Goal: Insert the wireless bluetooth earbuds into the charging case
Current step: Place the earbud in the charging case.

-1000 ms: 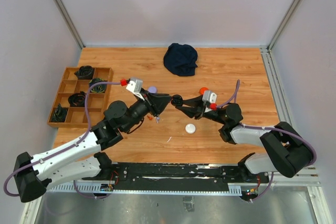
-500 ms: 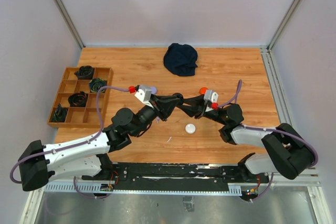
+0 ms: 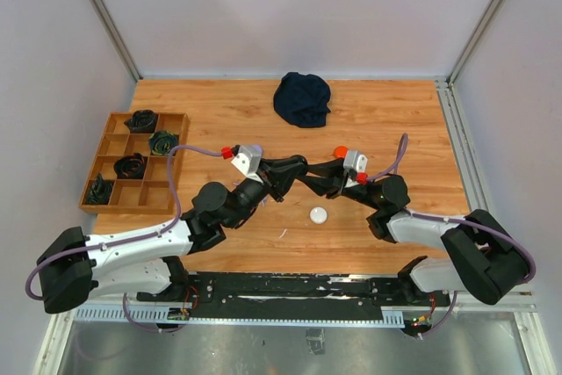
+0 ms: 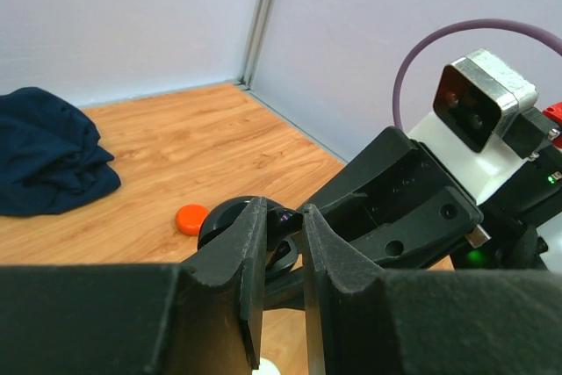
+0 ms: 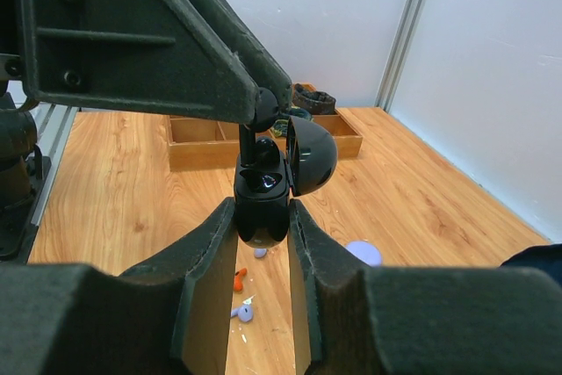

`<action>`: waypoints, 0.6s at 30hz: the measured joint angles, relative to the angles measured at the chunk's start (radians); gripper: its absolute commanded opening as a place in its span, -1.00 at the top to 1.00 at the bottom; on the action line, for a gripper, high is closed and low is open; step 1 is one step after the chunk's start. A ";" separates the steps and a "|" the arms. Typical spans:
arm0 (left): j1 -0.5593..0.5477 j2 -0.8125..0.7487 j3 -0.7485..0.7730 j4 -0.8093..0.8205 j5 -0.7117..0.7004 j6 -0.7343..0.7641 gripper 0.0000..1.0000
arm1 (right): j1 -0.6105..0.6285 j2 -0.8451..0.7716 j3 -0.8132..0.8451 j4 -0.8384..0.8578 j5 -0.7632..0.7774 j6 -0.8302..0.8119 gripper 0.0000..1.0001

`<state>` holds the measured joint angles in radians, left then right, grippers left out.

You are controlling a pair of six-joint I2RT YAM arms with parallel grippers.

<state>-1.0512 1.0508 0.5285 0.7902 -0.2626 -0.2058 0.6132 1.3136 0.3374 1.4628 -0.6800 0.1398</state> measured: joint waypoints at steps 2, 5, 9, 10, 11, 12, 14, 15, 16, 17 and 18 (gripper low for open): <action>0.000 0.004 0.000 0.002 -0.002 0.009 0.87 | 0.000 -0.002 0.000 0.000 0.000 0.000 0.97; 0.000 0.009 -0.001 0.007 -0.005 0.022 0.87 | 0.000 -0.002 0.000 0.000 0.000 0.001 0.97; 0.000 0.021 -0.002 0.019 -0.006 0.028 0.87 | 0.000 -0.002 0.000 0.000 0.000 0.002 0.97; 0.000 0.024 -0.002 0.022 -0.006 0.029 0.87 | 0.000 -0.002 0.000 -0.001 0.000 0.002 0.97; 0.000 0.026 -0.002 0.025 -0.006 0.030 0.87 | 0.000 -0.002 0.000 -0.001 0.000 0.002 0.97; 0.000 0.029 -0.002 0.029 -0.006 0.030 0.87 | 0.000 -0.002 0.000 -0.001 0.000 0.002 0.97; 0.000 0.034 -0.002 0.039 -0.005 0.030 0.86 | 0.000 -0.004 0.000 -0.002 0.000 0.002 0.97; 0.000 0.036 -0.002 0.043 -0.005 0.030 0.86 | 0.000 -0.006 0.000 -0.002 0.000 0.002 0.97; 0.000 0.037 -0.002 0.047 -0.005 0.030 0.86 | 0.000 -0.008 0.000 -0.002 0.000 0.002 0.97; 0.000 0.037 -0.002 0.050 -0.004 0.030 0.86 | 0.000 -0.009 0.000 -0.002 0.000 0.002 0.97; 0.000 0.037 -0.002 0.051 -0.004 0.030 0.86 | 0.000 -0.010 0.000 -0.002 0.000 0.002 0.97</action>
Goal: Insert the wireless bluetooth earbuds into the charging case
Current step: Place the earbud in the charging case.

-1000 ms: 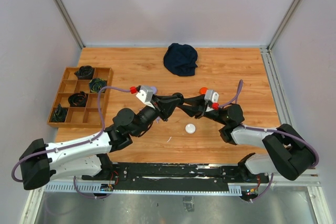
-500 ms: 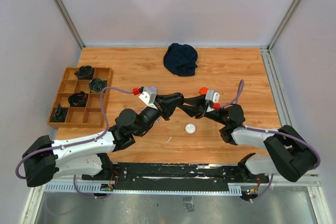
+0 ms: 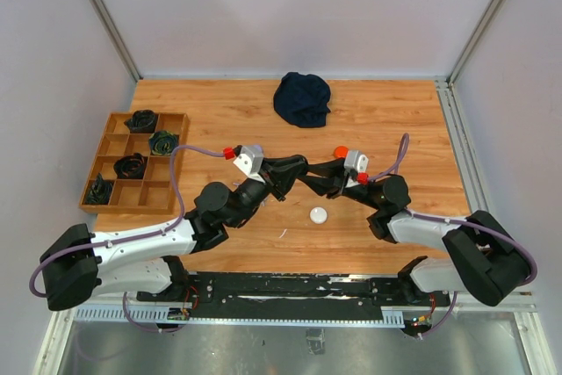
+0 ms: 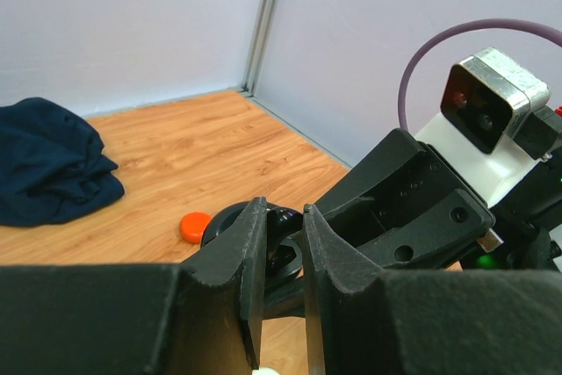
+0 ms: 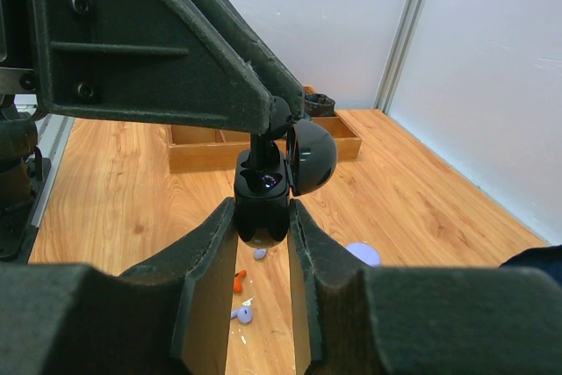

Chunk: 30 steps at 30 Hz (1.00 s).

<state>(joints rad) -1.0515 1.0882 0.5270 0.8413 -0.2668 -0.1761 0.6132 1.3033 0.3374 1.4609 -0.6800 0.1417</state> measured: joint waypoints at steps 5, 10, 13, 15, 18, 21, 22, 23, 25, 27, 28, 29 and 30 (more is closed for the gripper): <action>0.000 -0.001 -0.003 0.008 0.002 0.000 0.86 | 0.000 -0.006 0.000 -0.002 0.000 -0.001 0.97; 0.000 -0.005 -0.011 0.020 0.003 0.000 0.86 | 0.000 -0.015 0.000 -0.009 0.000 -0.001 0.97; 0.000 -0.005 -0.013 0.021 0.007 0.000 0.86 | 0.000 -0.017 0.000 -0.016 0.000 -0.001 0.97; 0.000 -0.005 -0.013 0.021 0.010 0.002 0.86 | 0.000 -0.017 0.000 -0.016 0.000 -0.001 0.97; 0.000 -0.005 -0.013 0.018 0.018 0.012 0.86 | 0.000 -0.017 0.000 -0.018 0.000 -0.001 0.97; -0.002 -0.005 -0.013 -0.005 0.031 0.019 0.85 | 0.000 -0.019 0.000 -0.014 0.005 -0.001 0.96; -0.004 -0.003 -0.014 -0.017 0.035 0.023 0.85 | 0.000 -0.023 0.000 -0.014 0.005 -0.001 0.97; -0.005 -0.002 -0.015 -0.019 0.036 0.026 0.85 | 0.001 -0.024 0.000 -0.016 0.004 -0.002 0.97; -0.005 -0.003 -0.015 -0.021 0.039 0.035 0.85 | 0.001 -0.024 0.000 -0.017 0.004 -0.002 0.97; -0.006 -0.003 -0.015 -0.023 0.039 0.040 0.80 | 0.001 -0.024 0.000 -0.019 0.004 -0.002 0.96; -0.006 -0.003 -0.015 -0.024 0.039 0.042 0.76 | 0.001 -0.024 0.000 -0.019 0.004 -0.002 0.96; -0.006 -0.003 -0.015 -0.025 0.037 0.042 0.72 | 0.001 -0.024 0.000 -0.021 0.004 -0.002 0.96; -0.006 -0.003 -0.015 -0.027 0.037 0.041 0.68 | 0.001 -0.024 0.000 -0.022 0.004 -0.002 0.96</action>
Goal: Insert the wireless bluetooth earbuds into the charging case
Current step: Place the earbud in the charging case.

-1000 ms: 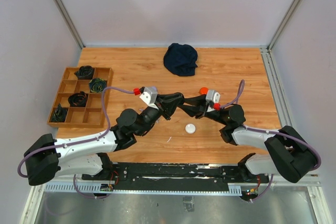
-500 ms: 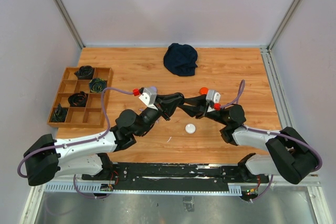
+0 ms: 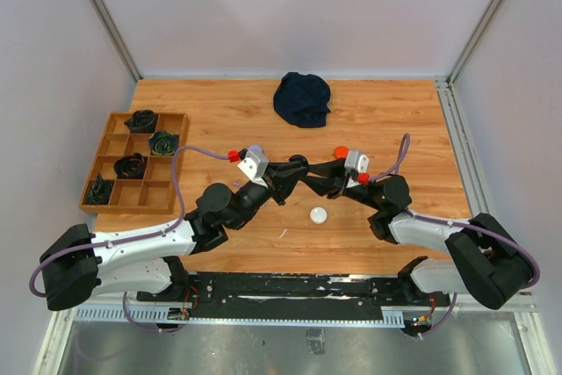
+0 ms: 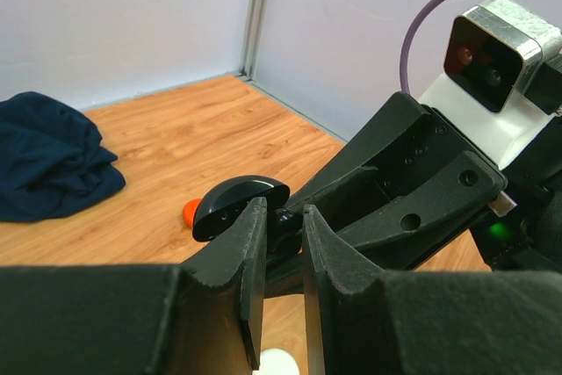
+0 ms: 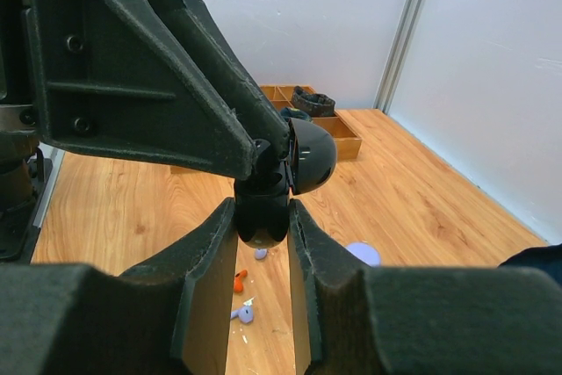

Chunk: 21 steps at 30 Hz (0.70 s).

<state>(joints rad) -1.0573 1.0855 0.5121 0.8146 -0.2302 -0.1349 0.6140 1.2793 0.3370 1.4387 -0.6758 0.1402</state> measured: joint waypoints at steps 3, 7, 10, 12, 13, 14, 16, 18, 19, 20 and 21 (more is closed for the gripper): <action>0.000 0.000 0.001 -0.004 -0.005 -0.005 0.45 | 0.000 0.000 0.000 -0.002 0.000 0.000 0.96; -0.002 -0.010 0.013 -0.040 -0.020 -0.022 0.11 | 0.000 0.000 0.000 -0.003 0.005 0.000 0.95; -0.005 -0.036 0.018 -0.082 -0.025 -0.039 -0.05 | 0.000 0.000 0.000 -0.001 0.015 -0.001 0.95; -0.005 -0.060 0.023 -0.116 -0.035 -0.049 -0.13 | 0.000 0.000 0.000 0.002 0.018 -0.002 0.95; -0.005 -0.072 0.027 -0.138 -0.042 -0.053 -0.17 | 0.000 0.000 0.000 0.005 0.019 -0.002 0.95; -0.005 -0.084 0.033 -0.163 -0.047 -0.055 -0.20 | 0.000 0.000 0.000 0.010 0.020 -0.002 0.95; -0.005 -0.105 0.043 -0.206 -0.051 -0.058 -0.25 | 0.000 0.000 0.000 0.015 0.023 -0.003 0.95; -0.005 -0.131 0.053 -0.254 -0.053 -0.061 -0.26 | 0.000 0.000 0.000 0.017 0.023 -0.003 0.95; -0.005 -0.143 0.059 -0.278 -0.053 -0.062 -0.28 | 0.000 0.000 0.000 0.018 0.023 -0.003 0.95; -0.005 -0.151 0.066 -0.298 -0.052 -0.065 -0.30 | 0.000 0.000 0.000 0.019 0.023 -0.003 0.95; -0.005 -0.161 0.075 -0.319 -0.049 -0.069 -0.32 | 0.000 0.000 0.000 0.020 0.023 -0.003 0.94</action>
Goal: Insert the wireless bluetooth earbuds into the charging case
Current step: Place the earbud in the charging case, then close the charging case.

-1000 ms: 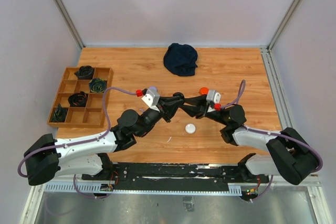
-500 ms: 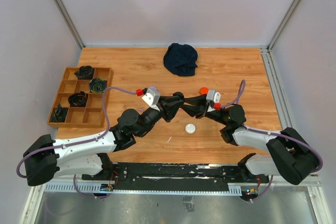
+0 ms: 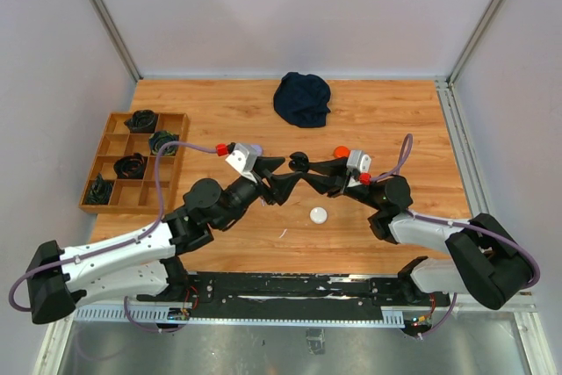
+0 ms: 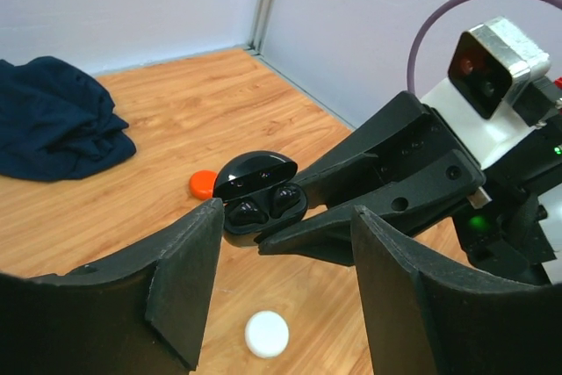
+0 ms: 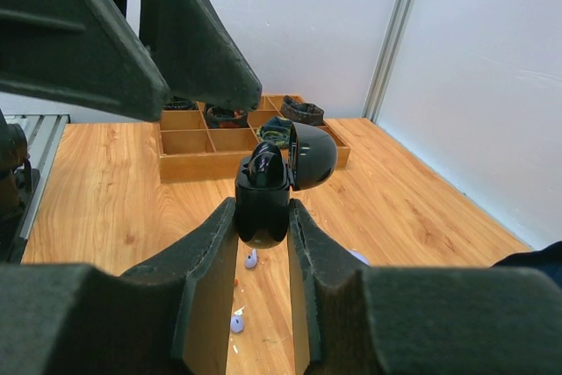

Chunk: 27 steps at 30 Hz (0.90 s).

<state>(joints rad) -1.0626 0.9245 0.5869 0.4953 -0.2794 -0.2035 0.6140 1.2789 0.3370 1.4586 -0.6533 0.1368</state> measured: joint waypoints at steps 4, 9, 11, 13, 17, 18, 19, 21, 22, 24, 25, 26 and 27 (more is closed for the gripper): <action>0.022 -0.031 0.031 -0.077 0.043 -0.017 -0.41 | 0.000 0.000 0.000 0.003 0.000 0.000 0.94; 0.128 -0.055 0.063 -0.159 0.173 -0.063 -0.49 | 0.000 0.000 0.000 0.003 -0.005 0.002 0.94; 0.172 -0.054 0.075 -0.187 0.233 -0.084 -0.51 | 0.000 0.000 0.000 0.003 -0.018 0.006 0.94; 0.214 -0.050 0.083 -0.207 0.300 -0.105 -0.51 | 0.000 0.000 0.000 0.003 -0.035 0.018 0.94; 0.306 -0.010 0.102 -0.222 0.477 -0.154 -0.52 | -0.001 0.001 0.000 0.004 -0.076 0.045 0.94; 0.327 0.005 0.105 -0.220 0.519 -0.166 -0.52 | -0.001 0.002 0.000 0.004 -0.086 0.051 0.94; 0.351 0.025 0.109 -0.218 0.574 -0.181 -0.52 | -0.001 0.003 0.000 0.004 -0.099 0.060 0.94; 0.387 0.066 0.111 -0.204 0.671 -0.214 -0.53 | -0.002 0.008 0.002 0.004 -0.123 0.074 0.94; 0.398 0.084 0.111 -0.199 0.709 -0.227 -0.53 | -0.003 0.013 0.005 0.004 -0.136 0.082 0.94; 0.415 0.115 0.111 -0.188 0.784 -0.251 -0.53 | -0.005 0.022 0.017 0.005 -0.154 0.097 0.94; 0.420 0.126 0.111 -0.183 0.816 -0.260 -0.53 | -0.007 0.024 0.022 0.004 -0.162 0.103 0.94; 0.422 0.133 0.111 -0.180 0.843 -0.268 -0.53 | -0.008 0.026 0.026 0.004 -0.168 0.107 0.94; 0.423 0.139 0.111 -0.175 0.869 -0.275 -0.51 | -0.008 0.028 0.031 0.005 -0.175 0.114 0.94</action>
<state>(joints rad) -0.6392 1.0637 0.6975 0.3202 0.5900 -0.4786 0.6060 1.3071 0.3679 1.4635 -0.8284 0.2508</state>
